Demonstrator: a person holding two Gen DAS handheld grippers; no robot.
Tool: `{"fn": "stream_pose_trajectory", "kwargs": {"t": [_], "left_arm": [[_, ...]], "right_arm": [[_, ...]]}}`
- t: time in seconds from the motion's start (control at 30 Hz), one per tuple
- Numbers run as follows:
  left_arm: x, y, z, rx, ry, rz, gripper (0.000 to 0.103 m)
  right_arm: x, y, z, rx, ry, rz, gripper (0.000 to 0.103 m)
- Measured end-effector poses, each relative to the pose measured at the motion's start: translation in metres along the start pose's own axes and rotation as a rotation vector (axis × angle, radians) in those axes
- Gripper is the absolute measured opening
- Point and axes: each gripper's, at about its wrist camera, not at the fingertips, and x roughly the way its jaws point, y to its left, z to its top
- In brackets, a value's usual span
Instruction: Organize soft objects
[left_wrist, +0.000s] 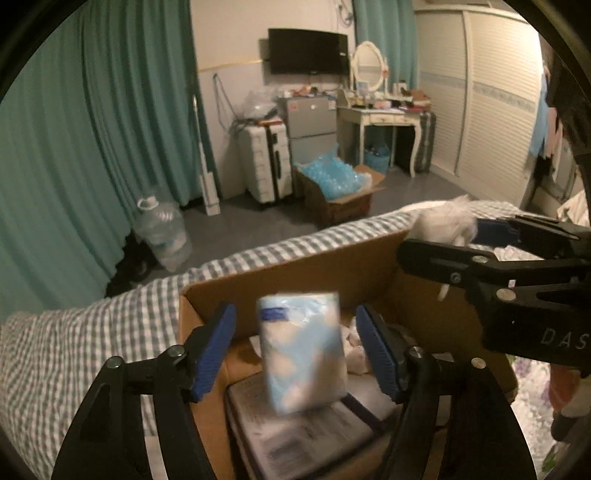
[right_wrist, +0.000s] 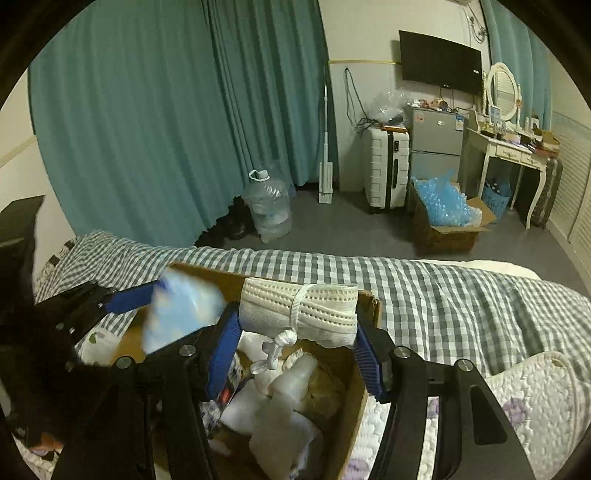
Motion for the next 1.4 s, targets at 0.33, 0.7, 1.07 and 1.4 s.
{"fn": "stream_pose_trajectory", "kwargs": {"t": [0.33, 0.7, 1.07, 1.4], "left_arm": [[-0.077, 0.006, 0.01, -0.021, -0.074, 0.062, 0.08], [-0.297, -0.011, 0.047, -0.008, -0.367, 0.197, 0.095], [-0.396, -0.005, -0.024, -0.098, -0.593, 0.291, 0.096], [-0.329, 0.003, -0.092, -0.171, -0.564, 0.217, 0.096]], "right_arm": [[-0.07, -0.007, 0.015, 0.033, -0.06, -0.064, 0.096], [-0.298, 0.054, 0.051, -0.028, -0.29, -0.141, 0.102], [-0.413, 0.108, 0.009, -0.065, -0.474, -0.117, 0.103], [-0.347, 0.104, -0.072, -0.084, -0.463, -0.035, 0.103]]}}
